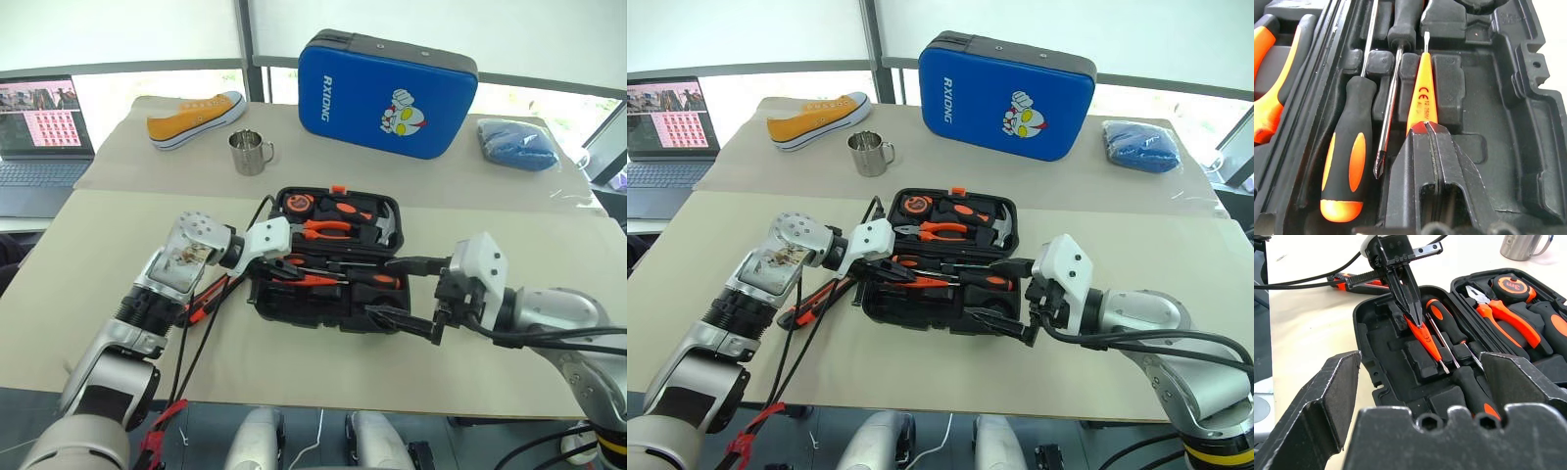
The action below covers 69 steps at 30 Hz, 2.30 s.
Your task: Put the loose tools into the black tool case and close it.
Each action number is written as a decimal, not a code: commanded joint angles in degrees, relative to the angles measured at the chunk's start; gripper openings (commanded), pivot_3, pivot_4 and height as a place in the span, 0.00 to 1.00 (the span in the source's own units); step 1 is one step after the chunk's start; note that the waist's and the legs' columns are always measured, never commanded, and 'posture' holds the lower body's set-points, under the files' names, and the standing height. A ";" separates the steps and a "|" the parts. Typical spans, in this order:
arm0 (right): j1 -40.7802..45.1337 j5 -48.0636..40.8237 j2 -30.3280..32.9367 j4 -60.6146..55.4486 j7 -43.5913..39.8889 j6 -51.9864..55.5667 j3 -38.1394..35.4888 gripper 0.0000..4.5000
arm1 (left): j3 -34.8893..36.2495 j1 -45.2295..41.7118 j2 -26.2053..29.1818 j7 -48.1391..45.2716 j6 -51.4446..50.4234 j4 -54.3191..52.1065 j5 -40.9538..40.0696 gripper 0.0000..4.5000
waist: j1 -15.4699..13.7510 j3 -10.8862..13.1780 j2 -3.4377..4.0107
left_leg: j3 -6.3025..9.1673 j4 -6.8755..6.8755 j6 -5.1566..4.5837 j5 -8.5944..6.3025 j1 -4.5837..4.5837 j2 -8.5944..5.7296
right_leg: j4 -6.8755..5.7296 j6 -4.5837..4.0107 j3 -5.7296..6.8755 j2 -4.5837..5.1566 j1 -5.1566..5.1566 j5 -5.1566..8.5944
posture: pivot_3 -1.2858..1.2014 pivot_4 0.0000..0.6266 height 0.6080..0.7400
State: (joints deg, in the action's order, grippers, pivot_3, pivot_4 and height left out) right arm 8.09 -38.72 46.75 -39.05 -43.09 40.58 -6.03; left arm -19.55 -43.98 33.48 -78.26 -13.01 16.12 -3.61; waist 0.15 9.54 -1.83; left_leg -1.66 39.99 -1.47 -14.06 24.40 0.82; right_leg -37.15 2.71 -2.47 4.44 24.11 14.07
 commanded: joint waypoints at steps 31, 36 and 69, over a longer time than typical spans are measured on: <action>0.53 -1.10 0.00 -0.39 0.64 -0.74 -1.44 1.00 | 3.19 -1.71 0.61 -4.15 0.40 -0.69 -5.52 0.01 | 0.24 -0.01 0.02 | 0.01 0.04 0.00 0.00 -0.04 0.02 | -0.03 0.00 0.02 0.00 -0.06 0.00 | 0.52 0.24 0.99; 0.13 -1.08 0.09 -0.62 0.68 -0.70 -1.64 1.00 | 2.43 -2.50 -2.31 -1.26 3.93 3.50 -3.39 0.01 | 0.21 -0.01 0.02 | 0.01 0.03 0.00 0.00 -0.05 0.01 | -0.03 0.00 0.01 -0.01 -0.06 0.00 | 0.52 0.24 0.99; -0.14 -1.59 -0.11 -0.28 1.43 -0.46 -2.08 1.00 | -1.89 2.55 -1.04 -1.31 18.08 12.29 5.23 0.01 | 0.56 -0.21 0.19 | 0.01 -0.04 -0.02 -0.02 -0.20 0.02 | -0.01 0.00 0.00 -0.02 -0.18 0.00 | 0.52 0.24 0.99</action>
State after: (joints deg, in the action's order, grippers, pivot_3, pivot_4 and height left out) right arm 7.63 -39.57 46.72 -38.76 -41.80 40.60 -6.12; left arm -18.84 -44.25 32.00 -77.77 5.09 28.03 -0.34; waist 0.71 9.33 -1.64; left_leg -1.65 39.94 -1.50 -14.08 24.20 0.84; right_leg -37.16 2.71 -2.47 4.43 23.93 14.06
